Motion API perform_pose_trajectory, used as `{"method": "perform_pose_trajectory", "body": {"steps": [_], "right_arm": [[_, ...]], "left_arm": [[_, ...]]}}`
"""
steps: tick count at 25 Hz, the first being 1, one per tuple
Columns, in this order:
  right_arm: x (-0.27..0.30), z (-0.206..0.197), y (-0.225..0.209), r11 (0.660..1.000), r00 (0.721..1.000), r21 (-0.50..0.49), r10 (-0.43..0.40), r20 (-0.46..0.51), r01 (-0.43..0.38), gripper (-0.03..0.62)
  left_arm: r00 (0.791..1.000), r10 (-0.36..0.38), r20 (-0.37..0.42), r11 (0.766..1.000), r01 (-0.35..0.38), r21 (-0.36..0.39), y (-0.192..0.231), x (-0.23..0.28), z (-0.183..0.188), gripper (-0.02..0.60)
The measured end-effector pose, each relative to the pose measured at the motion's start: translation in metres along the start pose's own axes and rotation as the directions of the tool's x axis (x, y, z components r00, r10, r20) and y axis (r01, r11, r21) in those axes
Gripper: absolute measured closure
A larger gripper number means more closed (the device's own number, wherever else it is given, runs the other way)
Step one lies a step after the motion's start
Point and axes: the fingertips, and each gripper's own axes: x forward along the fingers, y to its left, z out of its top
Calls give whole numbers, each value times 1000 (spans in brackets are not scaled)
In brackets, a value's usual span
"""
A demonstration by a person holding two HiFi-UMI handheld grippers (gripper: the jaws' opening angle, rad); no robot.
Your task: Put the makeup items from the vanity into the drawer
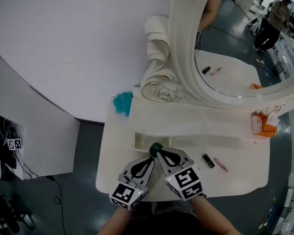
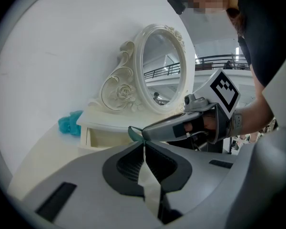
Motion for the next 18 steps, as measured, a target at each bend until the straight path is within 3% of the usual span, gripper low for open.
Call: {"method": "perform_pose_trajectory", "body": {"steps": [18], "right_arm": [[34,8,7,1000,999,-13,9,-51,-10,572]], "left_arm": [[1000,30,-1,999,-30,-27,33,-7,1,561]]}}
